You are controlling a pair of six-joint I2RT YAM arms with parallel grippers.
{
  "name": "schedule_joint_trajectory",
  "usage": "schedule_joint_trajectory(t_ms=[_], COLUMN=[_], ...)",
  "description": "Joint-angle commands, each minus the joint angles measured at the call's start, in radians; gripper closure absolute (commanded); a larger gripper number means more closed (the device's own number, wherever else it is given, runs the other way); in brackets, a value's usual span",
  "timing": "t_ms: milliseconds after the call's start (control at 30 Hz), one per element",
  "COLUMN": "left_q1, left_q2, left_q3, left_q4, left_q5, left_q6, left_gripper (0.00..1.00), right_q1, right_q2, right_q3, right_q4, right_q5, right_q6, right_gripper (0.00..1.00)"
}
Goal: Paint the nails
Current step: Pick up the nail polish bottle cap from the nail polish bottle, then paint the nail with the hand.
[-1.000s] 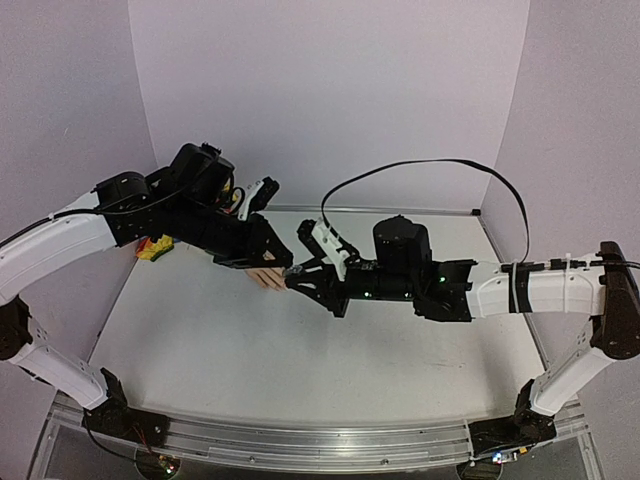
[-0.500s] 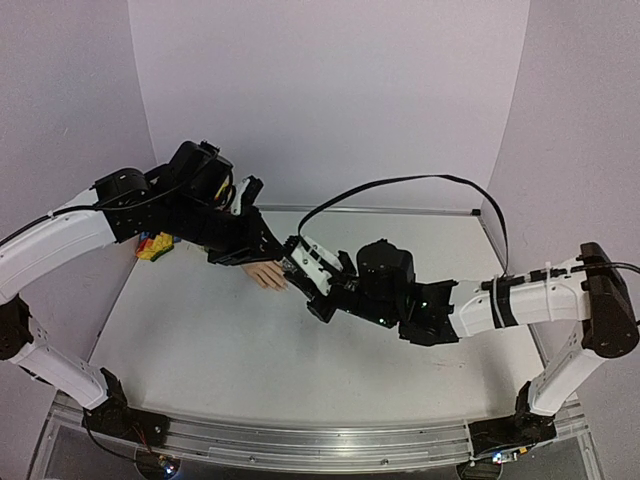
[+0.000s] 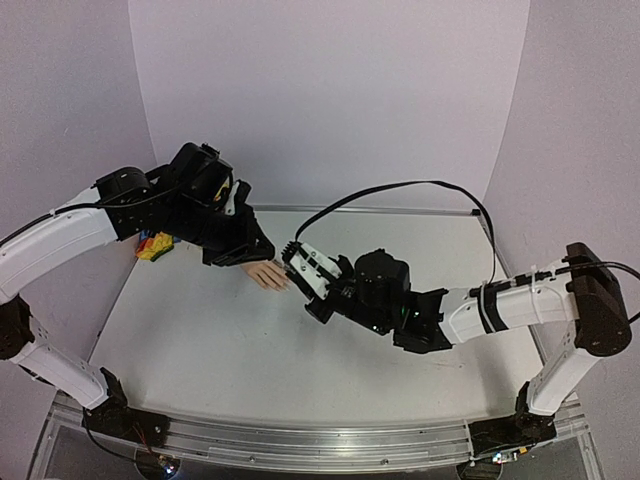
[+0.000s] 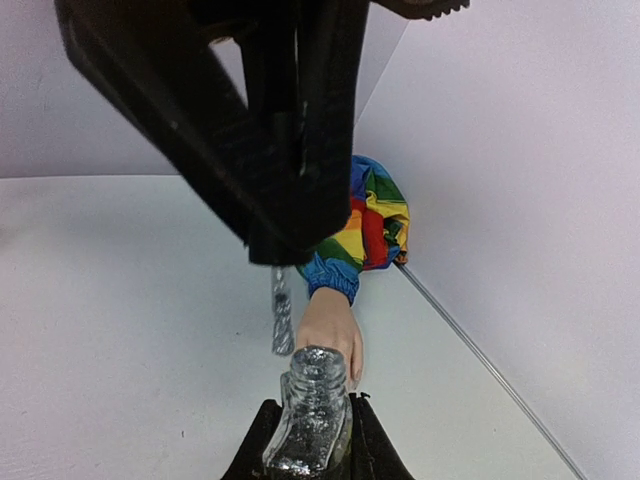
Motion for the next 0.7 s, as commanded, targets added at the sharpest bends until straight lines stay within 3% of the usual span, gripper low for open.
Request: schedule_joint_trajectory(t_ms=[0,200,367,667], left_q1=[0.003,0.016,0.073,0.271], left_q2=[-0.057,-0.101,-0.153,-0.187], left_q3=[0.041,0.013,-0.055,-0.247], left_q4=[0.016,0.015,0.034,0.206], left_q5=[-0.055,-0.077,-0.049,0.106], left_q6=[0.013,0.045,0.084,0.193], left_gripper=[1.0,1.0,1.0,1.0], right_q1=[0.003,-0.065,-0.276,-0.519], right_q2=[-0.07,-0.178,-0.312,-0.494], right_q3=[-0.024,-0.099,-0.193,-0.282], right_q4=[0.057,0.005,-0.038,-0.123], right_q5=[-0.006,-0.136,-0.438,-0.764], right_q6=[0.053,0.222,0.438,0.512], right_gripper=[1.0,1.0,1.0,1.0])
